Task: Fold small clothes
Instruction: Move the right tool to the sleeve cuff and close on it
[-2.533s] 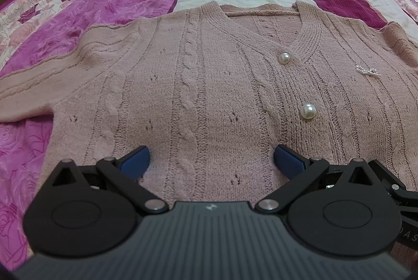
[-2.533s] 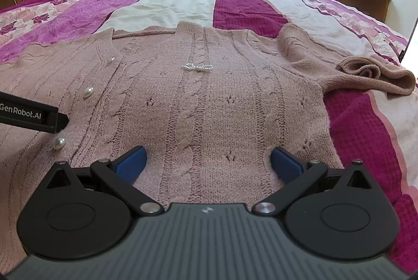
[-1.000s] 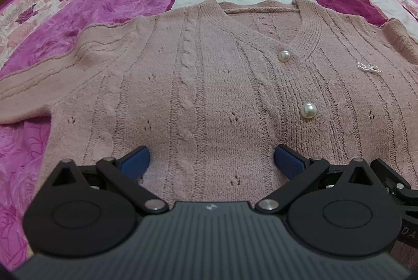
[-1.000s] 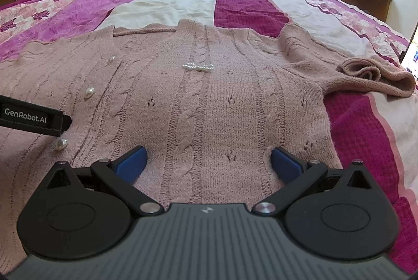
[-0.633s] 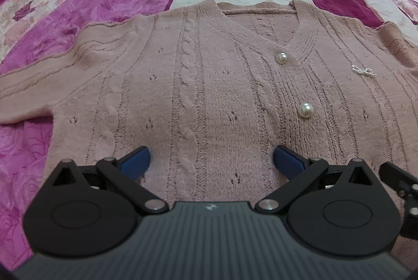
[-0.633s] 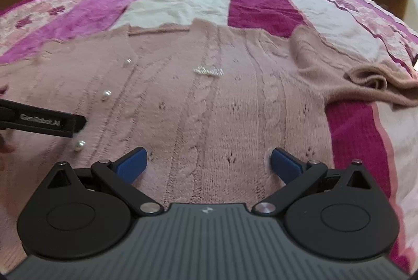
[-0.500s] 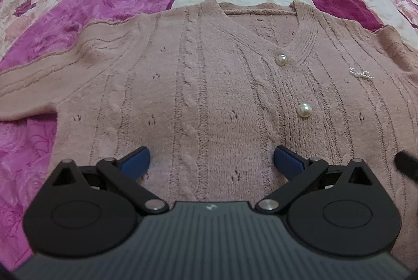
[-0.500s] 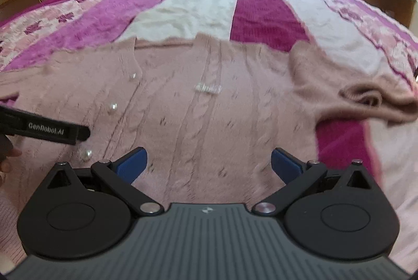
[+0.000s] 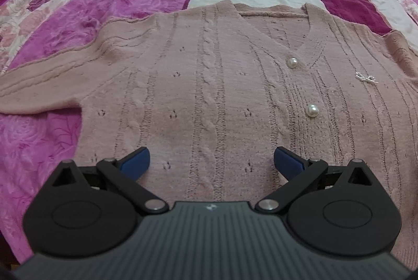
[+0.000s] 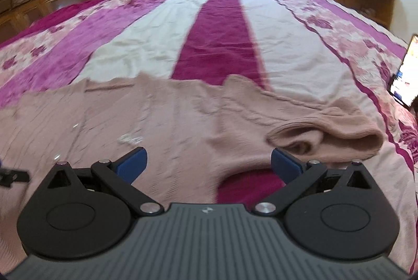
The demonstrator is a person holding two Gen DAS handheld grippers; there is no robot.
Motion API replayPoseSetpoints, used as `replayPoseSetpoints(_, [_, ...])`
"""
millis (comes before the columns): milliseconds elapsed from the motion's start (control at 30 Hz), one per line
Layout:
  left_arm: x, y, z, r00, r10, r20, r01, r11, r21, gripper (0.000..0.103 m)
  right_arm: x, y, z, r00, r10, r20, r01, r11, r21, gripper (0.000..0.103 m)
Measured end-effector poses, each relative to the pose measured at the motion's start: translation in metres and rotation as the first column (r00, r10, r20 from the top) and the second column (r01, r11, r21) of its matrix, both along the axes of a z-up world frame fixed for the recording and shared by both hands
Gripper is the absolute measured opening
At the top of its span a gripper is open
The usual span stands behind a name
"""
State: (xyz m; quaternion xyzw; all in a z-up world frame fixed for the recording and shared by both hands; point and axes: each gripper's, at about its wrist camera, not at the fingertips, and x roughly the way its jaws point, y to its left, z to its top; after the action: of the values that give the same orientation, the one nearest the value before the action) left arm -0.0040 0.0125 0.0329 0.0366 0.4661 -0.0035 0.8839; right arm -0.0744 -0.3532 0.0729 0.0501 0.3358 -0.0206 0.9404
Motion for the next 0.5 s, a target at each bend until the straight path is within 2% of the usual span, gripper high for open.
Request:
replayPoseSetpoints(300, [0.005,-0.004,-0.001,1.0,0.01,-0.003,-0.01,1.0,0.029,0.103,0.027,-0.062,0.0,0.996,-0.075,0.045,0.076,0.997,-0.018,0.103])
replayPoseSetpoints(500, [0.008,-0.004,-0.004,1.0,0.023,-0.014,-0.023,0.999,0.042,0.103,0.045,-0.09,-0.02,0.993,-0.117,0.015,0.117,0.992,-0.047,0.103])
